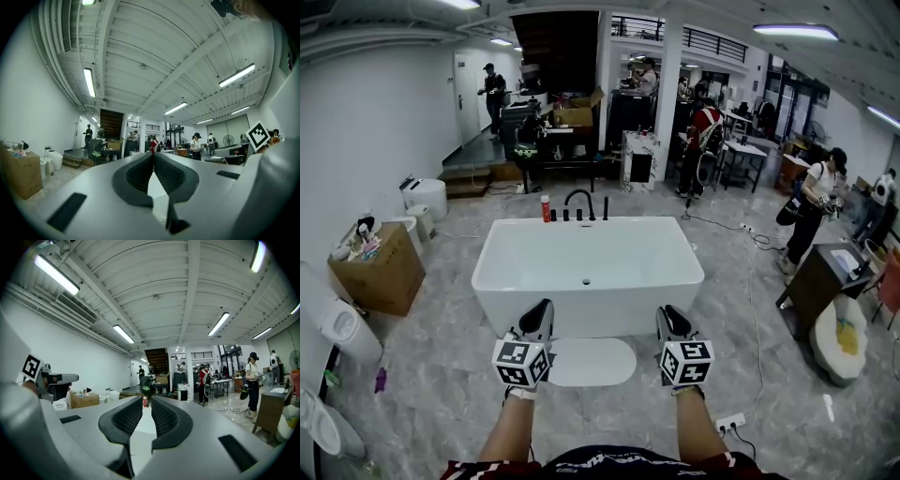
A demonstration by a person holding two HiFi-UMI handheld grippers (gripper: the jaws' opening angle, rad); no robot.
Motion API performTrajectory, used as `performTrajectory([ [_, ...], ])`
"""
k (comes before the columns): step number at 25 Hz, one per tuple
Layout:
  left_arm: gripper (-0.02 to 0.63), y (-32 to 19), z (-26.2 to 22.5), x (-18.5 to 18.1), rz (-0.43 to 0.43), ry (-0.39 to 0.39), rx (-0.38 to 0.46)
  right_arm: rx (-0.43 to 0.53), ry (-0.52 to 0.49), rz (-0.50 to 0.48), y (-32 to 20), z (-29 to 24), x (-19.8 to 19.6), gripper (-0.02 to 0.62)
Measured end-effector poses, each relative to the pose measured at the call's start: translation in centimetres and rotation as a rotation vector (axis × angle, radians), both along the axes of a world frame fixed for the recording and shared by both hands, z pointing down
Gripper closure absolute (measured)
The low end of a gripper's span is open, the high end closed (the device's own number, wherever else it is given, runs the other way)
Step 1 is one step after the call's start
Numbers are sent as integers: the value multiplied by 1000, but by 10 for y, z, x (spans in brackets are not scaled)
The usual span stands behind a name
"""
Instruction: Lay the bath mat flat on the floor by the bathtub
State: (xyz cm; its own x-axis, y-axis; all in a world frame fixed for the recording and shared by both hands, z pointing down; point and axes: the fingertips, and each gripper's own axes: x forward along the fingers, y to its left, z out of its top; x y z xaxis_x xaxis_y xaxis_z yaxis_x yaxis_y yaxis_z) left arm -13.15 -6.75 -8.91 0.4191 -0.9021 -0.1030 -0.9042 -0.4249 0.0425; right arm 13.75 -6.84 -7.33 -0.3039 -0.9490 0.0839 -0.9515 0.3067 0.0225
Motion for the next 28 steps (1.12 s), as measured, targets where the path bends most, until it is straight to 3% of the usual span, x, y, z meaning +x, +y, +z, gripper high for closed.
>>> performTrajectory([
  [6,580,-1,8,-6,-3,31,-20,2,5,-24,1,0,-6,535],
  [28,580,4,3,0,18,11,-14,32,47,10,10,-13,-5,569],
])
